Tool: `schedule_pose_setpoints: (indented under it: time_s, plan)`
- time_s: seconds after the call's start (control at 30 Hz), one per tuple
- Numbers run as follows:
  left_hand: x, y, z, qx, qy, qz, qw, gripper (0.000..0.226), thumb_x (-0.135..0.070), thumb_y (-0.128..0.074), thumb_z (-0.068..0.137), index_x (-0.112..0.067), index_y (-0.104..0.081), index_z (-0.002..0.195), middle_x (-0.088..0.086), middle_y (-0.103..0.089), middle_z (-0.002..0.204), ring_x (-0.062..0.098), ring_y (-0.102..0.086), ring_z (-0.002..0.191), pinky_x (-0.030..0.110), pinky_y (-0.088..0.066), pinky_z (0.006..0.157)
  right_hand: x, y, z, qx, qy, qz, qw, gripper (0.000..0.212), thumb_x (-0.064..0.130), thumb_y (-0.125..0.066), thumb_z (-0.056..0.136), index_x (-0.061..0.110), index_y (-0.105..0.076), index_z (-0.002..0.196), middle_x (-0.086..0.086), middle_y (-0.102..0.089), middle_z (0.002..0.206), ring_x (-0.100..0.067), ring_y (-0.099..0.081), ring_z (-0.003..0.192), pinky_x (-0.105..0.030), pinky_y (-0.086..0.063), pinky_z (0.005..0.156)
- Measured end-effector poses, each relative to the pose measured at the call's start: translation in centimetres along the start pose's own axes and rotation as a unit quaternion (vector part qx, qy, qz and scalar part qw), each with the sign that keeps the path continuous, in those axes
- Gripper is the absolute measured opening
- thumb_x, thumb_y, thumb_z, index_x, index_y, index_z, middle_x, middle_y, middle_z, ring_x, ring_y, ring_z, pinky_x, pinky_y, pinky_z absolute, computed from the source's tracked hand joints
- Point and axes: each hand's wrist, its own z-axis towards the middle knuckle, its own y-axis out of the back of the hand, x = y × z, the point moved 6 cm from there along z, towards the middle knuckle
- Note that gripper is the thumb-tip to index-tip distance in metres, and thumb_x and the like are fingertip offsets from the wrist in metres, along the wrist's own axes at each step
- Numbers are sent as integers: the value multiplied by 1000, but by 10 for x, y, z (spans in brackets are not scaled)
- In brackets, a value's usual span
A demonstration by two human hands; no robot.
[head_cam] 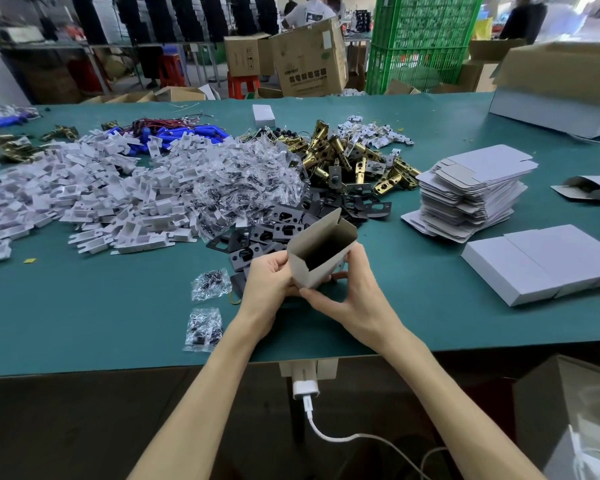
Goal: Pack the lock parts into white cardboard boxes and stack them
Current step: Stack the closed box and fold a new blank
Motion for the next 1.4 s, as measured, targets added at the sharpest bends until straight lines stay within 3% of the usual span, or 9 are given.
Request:
schedule_pose_setpoints:
  time_s: [0.1,0.17,0.4,0.57,0.73,0.87,1.03,1.2,1.4]
  plan:
    - [2,2,2,-7,10,1,1000,31,13,-56,93,-6,-81,92,23,-78,88,38,-77,78,43,-65,66,3,1,-1,-9,21,-29,999,62,31,-79,82,52,-35,120,0,-47,117,-10,-52,112,-12,-44,90]
    - [3,1,2,4,13,-11,1000,24,6,-56,99,-3,-77,105,22,-78,92,32,-77,75,36,-64,64,4,2,-1,-18,33,-49,998,63,31,-80,81,46,-35,122,4,-44,116,-5,-50,110,-10,-43,89]
    - [-5,-13,-3,59,-19,-15,998,46,-44,-49,103,-10,-71,125,12,-77,118,29,-74,106,39,-63,86,-15,24,2,-111,-116,-38,986,44,43,-86,78,25,-62,110,1,-63,103,-8,-57,81,-16,-44,69]
    - [-14,-11,-6,28,-55,25,998,34,-40,-65,94,-14,-72,114,2,-78,104,13,-70,90,27,-58,68,-11,19,3,-82,-123,-9,989,32,34,-85,82,25,-69,107,2,-70,95,-6,-52,68,-15,-43,64]
    - [-13,-6,-8,-11,-42,17,999,35,-47,-65,93,-15,-73,105,-6,-75,88,4,-62,71,14,-45,57,-9,18,2,-59,-142,5,988,26,46,-74,90,24,-73,104,8,-72,84,-9,-57,68,-31,-51,66]
    - [-10,-2,-4,-35,-24,-15,999,43,-47,-66,92,-8,-71,110,11,-76,110,20,-70,96,35,-59,82,-12,17,3,-44,-162,19,986,26,45,-72,92,21,-74,100,3,-74,86,-16,-62,73,-38,-53,67]
    - [-8,-5,-2,-29,-3,-8,1000,43,-46,-63,92,-7,-71,109,5,-77,99,15,-70,84,26,-56,61,-17,19,1,-39,-169,49,984,37,51,-69,92,14,-73,93,-6,-70,84,-11,-58,71,-34,-47,65]
    - [-2,-5,0,-23,-5,16,1000,34,-39,-55,104,-9,-70,111,11,-77,111,16,-71,95,30,-58,80,-19,25,2,-97,-180,121,971,69,57,-51,98,-9,-45,79,-1,-44,62,-10,-35,52,-24,-30,50]
    - [-2,-4,1,-31,-2,20,999,43,-47,-55,98,-8,-67,109,3,-74,96,15,-69,81,27,-57,63,-38,33,8,-146,-278,257,914,34,35,-55,104,5,-70,105,2,-60,74,-9,-54,59,-22,-40,51]
